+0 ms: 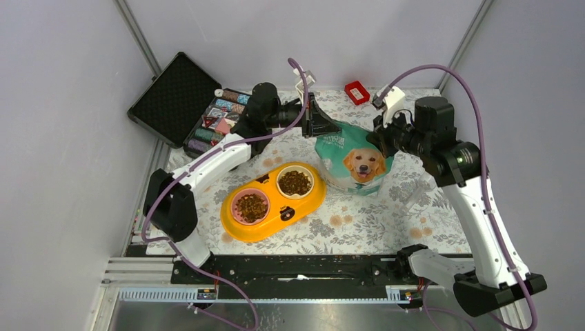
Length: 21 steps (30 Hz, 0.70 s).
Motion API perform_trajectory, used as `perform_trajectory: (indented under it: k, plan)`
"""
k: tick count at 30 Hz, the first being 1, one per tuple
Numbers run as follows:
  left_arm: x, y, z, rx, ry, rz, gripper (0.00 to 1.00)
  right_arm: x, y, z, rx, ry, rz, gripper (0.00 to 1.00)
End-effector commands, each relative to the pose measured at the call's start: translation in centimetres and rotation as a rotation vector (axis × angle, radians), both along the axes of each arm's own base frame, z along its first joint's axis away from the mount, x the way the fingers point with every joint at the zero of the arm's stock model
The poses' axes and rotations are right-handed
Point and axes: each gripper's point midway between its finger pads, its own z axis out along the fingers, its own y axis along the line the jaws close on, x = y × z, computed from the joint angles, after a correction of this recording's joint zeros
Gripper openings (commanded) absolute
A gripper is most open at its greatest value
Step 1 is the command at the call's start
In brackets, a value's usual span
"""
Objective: Serve the pet food
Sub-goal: Close the pet food bag at the center of the board.
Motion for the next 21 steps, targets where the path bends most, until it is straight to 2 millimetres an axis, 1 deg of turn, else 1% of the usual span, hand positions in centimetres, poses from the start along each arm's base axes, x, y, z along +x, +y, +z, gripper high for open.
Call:
perform_trajectory:
  k: [1, 3, 4, 5, 6, 7, 11, 14, 19, 21]
  plan:
    - [-0.7, 3.7, 9.2, -0.193, -0.257, 0.098, 0.0, -0.5, -5.1, 3.7, 0.021, -0.211, -0.243, 0.0]
    - [-0.6, 3.7, 8.9, -0.19, -0.25, 0.098, 0.0, -0.9, -5.8, 3.3, 0.044, -0.223, -0.292, 0.0]
    - [-0.6, 3.6, 8.8, -0.192, -0.247, 0.095, 0.0, -1.3, -5.9, 3.3, 0.059, -0.226, -0.3, 0.03]
    - [-0.5, 3.5, 9.0, -0.198, -0.247, 0.091, 0.0, -1.7, -5.6, 3.4, 0.076, -0.225, -0.289, 0.21]
    - [-0.6, 3.5, 9.1, -0.204, -0.244, 0.085, 0.0, -2.2, -5.4, 3.5, 0.089, -0.228, -0.27, 0.36]
    - [-0.6, 3.4, 9.3, -0.21, -0.239, 0.077, 0.0, -2.5, -5.2, 3.6, 0.098, -0.234, -0.259, 0.39]
    - [-0.3, 3.1, 9.3, -0.221, -0.236, 0.067, 0.0, -3.6, -5.9, 4.0, 0.097, -0.254, -0.275, 0.44]
    - [-0.2, 3.0, 9.3, -0.219, -0.236, 0.062, 0.0, -4.5, -5.5, 3.6, 0.09, -0.2, -0.229, 0.46]
    - [-0.2, 2.8, 9.6, -0.232, -0.237, 0.05, 0.0, -4.3, -5.2, 2.8, 0.088, -0.164, -0.187, 0.45]
    - [-0.3, 2.8, 9.7, -0.238, -0.237, 0.045, 0.0, -4.0, -5.6, 2.5, 0.067, -0.178, -0.18, 0.45]
